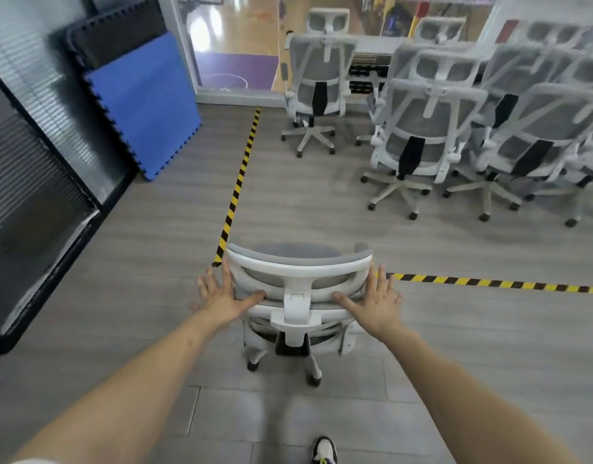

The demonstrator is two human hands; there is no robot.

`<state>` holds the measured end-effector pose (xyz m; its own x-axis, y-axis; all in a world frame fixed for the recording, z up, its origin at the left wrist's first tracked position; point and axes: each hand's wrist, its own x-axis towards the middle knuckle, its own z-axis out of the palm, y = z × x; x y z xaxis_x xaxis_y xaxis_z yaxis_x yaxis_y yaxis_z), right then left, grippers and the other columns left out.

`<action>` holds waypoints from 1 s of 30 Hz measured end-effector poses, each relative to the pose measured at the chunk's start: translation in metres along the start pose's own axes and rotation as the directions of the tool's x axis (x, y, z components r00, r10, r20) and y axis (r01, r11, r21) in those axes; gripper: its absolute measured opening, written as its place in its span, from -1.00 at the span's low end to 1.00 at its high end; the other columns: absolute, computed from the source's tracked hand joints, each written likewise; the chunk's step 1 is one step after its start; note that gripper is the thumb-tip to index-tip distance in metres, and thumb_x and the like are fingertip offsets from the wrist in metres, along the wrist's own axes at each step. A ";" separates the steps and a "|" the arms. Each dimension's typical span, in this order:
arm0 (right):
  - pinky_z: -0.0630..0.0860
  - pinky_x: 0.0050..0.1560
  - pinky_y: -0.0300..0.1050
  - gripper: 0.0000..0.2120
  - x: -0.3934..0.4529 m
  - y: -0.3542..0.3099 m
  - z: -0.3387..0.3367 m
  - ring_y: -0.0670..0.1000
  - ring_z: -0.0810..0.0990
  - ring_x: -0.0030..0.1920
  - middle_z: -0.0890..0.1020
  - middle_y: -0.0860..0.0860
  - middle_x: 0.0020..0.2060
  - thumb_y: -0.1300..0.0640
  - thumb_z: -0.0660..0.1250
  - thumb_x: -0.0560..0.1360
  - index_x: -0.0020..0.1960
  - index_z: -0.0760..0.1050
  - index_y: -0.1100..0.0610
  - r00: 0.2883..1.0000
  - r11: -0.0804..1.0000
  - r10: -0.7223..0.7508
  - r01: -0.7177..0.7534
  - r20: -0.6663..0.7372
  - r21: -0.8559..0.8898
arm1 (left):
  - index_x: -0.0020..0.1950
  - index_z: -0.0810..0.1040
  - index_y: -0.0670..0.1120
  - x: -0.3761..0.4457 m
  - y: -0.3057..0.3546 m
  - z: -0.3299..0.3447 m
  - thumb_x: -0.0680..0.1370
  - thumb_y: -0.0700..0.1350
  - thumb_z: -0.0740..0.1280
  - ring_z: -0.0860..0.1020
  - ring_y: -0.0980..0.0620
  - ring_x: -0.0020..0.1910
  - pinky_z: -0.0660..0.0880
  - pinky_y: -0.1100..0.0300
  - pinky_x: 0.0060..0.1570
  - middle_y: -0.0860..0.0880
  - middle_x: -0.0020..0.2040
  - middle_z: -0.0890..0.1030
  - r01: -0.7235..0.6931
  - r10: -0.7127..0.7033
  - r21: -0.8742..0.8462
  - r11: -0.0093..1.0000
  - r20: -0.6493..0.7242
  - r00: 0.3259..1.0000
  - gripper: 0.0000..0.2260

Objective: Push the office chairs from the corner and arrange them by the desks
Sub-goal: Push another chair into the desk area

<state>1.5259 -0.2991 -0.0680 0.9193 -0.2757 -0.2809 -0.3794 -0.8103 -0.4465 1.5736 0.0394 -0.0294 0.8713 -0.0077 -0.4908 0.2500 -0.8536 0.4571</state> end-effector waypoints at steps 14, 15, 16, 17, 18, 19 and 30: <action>-0.15 0.60 0.35 0.26 0.291 -0.015 -0.087 0.19 -0.18 0.67 -0.23 0.02 0.68 -0.76 -0.02 0.25 0.67 -0.35 -0.06 0.999 0.998 -0.031 0.030 -0.009 -0.059 | 0.53 -0.53 0.31 0.243 0.153 -0.050 0.19 0.69 0.19 -0.47 -0.17 0.58 -0.09 -0.40 0.54 -0.09 0.65 -0.37 -0.023 0.022 -0.065 0.998 -0.012 1.000 0.21; -0.16 0.60 0.34 0.26 0.314 -0.019 -0.092 0.18 -0.19 0.67 -0.24 0.01 0.68 -0.77 -0.02 0.25 0.67 -0.35 -0.07 1.000 0.998 -0.027 0.026 -0.012 -0.062 | 0.46 -0.58 0.36 0.266 0.163 -0.057 0.13 0.73 0.14 -0.47 -0.18 0.58 -0.09 -0.40 0.54 -0.10 0.65 -0.37 -0.032 0.031 -0.060 0.998 -0.015 0.999 0.21; -0.17 0.60 0.34 0.25 0.338 -0.023 -0.098 0.18 -0.20 0.66 -0.24 0.01 0.67 -0.76 -0.02 0.25 0.67 -0.36 -0.07 1.000 0.998 -0.022 0.021 -0.014 -0.063 | 0.37 -0.64 0.41 0.290 0.172 -0.064 0.06 0.77 0.09 -0.47 -0.18 0.58 -0.09 -0.41 0.54 -0.10 0.65 -0.37 -0.038 0.037 -0.054 0.998 -0.023 0.999 0.19; -0.18 0.60 0.35 0.24 0.361 -0.029 -0.102 0.18 -0.21 0.66 -0.25 0.01 0.67 -0.75 0.00 0.27 0.66 -0.36 -0.07 1.000 0.998 -0.017 0.016 -0.014 -0.062 | 0.28 -0.67 0.45 0.312 0.181 -0.073 0.01 0.79 0.05 -0.46 -0.19 0.58 -0.08 -0.42 0.53 -0.10 0.65 -0.36 -0.040 0.038 -0.047 0.998 -0.032 0.999 0.16; -0.19 0.59 0.35 0.23 0.383 -0.035 -0.105 0.18 -0.22 0.66 -0.25 0.01 0.67 -0.75 0.00 0.28 0.66 -0.36 -0.07 1.000 0.998 -0.013 0.012 -0.015 -0.060 | 0.23 -0.69 0.47 0.334 0.188 -0.081 -0.01 0.80 0.02 -0.46 -0.19 0.58 -0.07 -0.43 0.52 -0.10 0.65 -0.36 -0.042 0.040 -0.040 0.998 -0.040 0.998 0.14; -0.19 0.59 0.35 0.23 0.403 -0.042 -0.109 0.18 -0.22 0.66 -0.25 0.01 0.67 -0.74 0.01 0.28 0.66 -0.37 -0.07 1.000 0.998 -0.009 0.008 -0.015 -0.059 | 0.22 -0.69 0.47 0.356 0.196 -0.090 -0.01 0.80 0.01 -0.46 -0.19 0.58 -0.06 -0.43 0.53 -0.10 0.66 -0.35 -0.047 0.045 -0.035 0.998 -0.043 0.998 0.13; -0.24 0.60 0.31 0.23 0.615 -0.102 -0.153 0.16 -0.22 0.66 -0.24 0.01 0.67 -0.75 -0.02 0.27 0.67 -0.35 -0.06 0.999 0.998 0.034 -0.034 -0.002 -0.055 | 0.23 -0.73 0.41 0.562 0.287 -0.179 0.11 0.76 0.07 -0.50 -0.19 0.56 -0.11 -0.47 0.51 -0.09 0.64 -0.42 -0.066 0.065 0.022 0.998 0.030 0.997 0.13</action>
<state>2.1462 -0.4649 -0.0649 0.9062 -0.3040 -0.2940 -0.4040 -0.8278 -0.3892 2.2106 -0.1167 -0.0413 0.8728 -0.0790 -0.4817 0.1825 -0.8625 0.4721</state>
